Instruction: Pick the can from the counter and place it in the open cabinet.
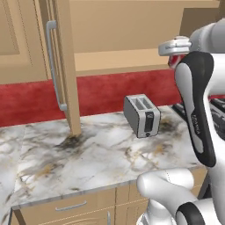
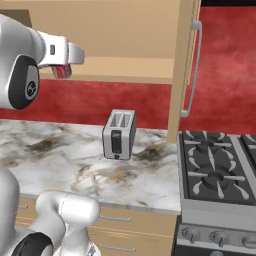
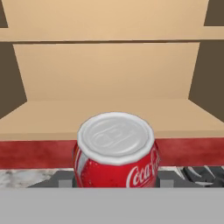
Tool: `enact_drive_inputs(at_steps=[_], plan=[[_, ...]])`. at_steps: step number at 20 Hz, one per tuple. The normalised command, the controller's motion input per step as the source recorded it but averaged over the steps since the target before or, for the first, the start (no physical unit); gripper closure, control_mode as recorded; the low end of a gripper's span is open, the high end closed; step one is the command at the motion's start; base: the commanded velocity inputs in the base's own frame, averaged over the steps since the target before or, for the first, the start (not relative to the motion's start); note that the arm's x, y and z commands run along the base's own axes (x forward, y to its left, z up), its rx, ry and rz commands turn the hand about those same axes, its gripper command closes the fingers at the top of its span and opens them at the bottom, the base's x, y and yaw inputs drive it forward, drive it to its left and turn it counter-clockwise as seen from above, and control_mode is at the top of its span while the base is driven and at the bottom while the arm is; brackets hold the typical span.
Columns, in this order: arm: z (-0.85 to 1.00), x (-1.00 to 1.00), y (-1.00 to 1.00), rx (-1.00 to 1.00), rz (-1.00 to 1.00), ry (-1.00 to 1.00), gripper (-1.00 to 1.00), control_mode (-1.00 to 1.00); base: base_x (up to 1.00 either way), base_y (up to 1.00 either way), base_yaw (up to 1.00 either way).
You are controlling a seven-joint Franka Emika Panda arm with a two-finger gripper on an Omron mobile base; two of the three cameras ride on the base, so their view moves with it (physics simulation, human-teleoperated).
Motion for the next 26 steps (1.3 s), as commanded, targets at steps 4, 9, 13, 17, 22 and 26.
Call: enact_drive_inputs(at_steps=[4,9,13,17,22,26], plan=[[0.0,0.44,0.06,0.0,0.0,0.0,1.0,-1.0,0.0,0.0,0.0],[0.0,0.39,0.03,0.0,0.0,0.0,1.0,-1.0,0.0,0.0,0.0],[0.0,0.35,0.03,0.0,0.0,0.0,1.0,-1.0,0.0,0.0,0.0],[-0.11,0.29,0.06,0.0,0.0,0.0,1.0,-1.0,0.0,0.0,0.0],[-0.35,0.39,0.08,0.0,0.0,0.0,1.0,-1.0,0.0,0.0,0.0],[-0.32,0.36,0.08,0.0,0.0,0.0,1.0,-1.0,0.0,0.0,0.0]])
